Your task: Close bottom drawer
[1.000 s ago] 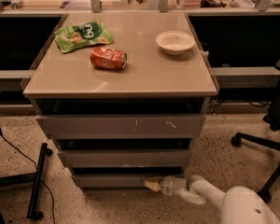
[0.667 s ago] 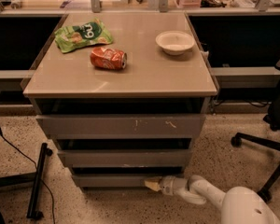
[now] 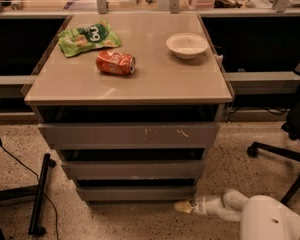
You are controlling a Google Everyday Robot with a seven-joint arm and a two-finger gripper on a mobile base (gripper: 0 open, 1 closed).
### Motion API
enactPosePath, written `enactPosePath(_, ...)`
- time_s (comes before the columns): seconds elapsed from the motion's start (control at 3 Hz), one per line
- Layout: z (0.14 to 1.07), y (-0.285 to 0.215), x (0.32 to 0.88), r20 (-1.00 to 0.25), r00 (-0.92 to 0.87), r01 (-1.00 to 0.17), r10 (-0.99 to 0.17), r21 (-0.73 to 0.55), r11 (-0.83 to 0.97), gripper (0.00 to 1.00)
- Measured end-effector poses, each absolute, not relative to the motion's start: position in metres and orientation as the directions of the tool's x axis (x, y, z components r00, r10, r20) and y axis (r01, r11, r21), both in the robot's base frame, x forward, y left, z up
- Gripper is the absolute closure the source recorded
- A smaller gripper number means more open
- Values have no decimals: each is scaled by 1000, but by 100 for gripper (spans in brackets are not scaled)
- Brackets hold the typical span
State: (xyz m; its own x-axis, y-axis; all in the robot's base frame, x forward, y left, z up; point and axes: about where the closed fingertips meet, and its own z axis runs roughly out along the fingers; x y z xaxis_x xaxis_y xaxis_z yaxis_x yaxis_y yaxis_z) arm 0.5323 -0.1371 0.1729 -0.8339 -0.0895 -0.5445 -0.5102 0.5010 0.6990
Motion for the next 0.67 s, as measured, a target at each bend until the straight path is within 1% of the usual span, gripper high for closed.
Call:
enactPosePath(0.33,182,-195,501,-379,-924,-348,-46,786,511,82)
enactPosePath(0.67,183,-204,490,-317,-948,-293,-40,812,505,59)
